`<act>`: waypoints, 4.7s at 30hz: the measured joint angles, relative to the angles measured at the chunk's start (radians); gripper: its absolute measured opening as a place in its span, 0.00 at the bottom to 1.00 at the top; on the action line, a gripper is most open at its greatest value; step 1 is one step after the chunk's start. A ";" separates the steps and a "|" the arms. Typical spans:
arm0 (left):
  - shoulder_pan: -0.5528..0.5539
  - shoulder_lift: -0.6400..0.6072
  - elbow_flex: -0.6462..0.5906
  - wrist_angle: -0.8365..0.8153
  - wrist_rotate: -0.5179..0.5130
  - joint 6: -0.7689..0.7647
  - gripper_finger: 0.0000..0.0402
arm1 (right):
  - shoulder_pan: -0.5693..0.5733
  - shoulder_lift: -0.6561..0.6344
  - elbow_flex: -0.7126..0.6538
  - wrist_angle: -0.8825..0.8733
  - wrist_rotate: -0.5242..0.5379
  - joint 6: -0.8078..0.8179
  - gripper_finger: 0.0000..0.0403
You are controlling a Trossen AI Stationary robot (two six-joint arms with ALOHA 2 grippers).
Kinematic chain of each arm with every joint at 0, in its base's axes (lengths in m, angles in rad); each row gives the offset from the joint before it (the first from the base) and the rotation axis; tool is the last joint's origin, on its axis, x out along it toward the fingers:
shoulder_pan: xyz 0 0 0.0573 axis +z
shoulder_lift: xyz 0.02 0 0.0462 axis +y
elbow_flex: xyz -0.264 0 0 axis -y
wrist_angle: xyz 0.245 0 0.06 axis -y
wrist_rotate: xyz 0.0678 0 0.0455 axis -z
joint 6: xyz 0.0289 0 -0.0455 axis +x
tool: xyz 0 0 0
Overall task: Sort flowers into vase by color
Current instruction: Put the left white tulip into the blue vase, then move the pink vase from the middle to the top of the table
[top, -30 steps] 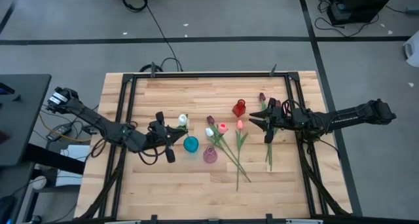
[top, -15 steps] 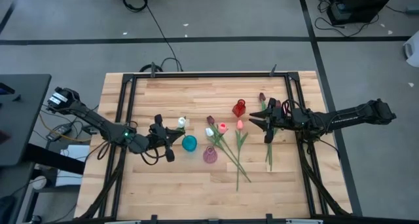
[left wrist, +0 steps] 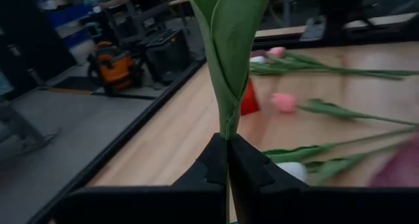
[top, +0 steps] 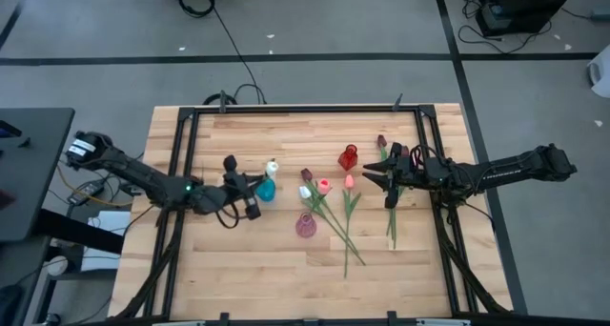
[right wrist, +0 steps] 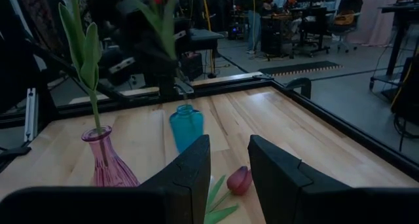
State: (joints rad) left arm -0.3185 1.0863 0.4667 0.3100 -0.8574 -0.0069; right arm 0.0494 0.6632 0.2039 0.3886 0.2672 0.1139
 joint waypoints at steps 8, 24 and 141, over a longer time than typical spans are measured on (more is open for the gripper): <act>0.202 0.000 0.000 0.025 0.141 0.022 0.02 | 0.000 0.000 0.000 0.019 0.000 -0.002 0.29; 0.554 0.000 0.000 0.096 0.457 0.082 0.02 | 0.000 0.000 0.000 0.017 -0.007 -0.005 0.29; 0.503 0.789 0.423 0.576 0.473 -0.076 0.32 | -0.001 0.120 0.002 0.101 -0.004 -0.008 0.29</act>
State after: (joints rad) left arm 0.1850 1.8748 0.8898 0.8861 -0.3845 -0.0828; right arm 0.0483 0.7834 0.2054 0.4897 0.2634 0.1055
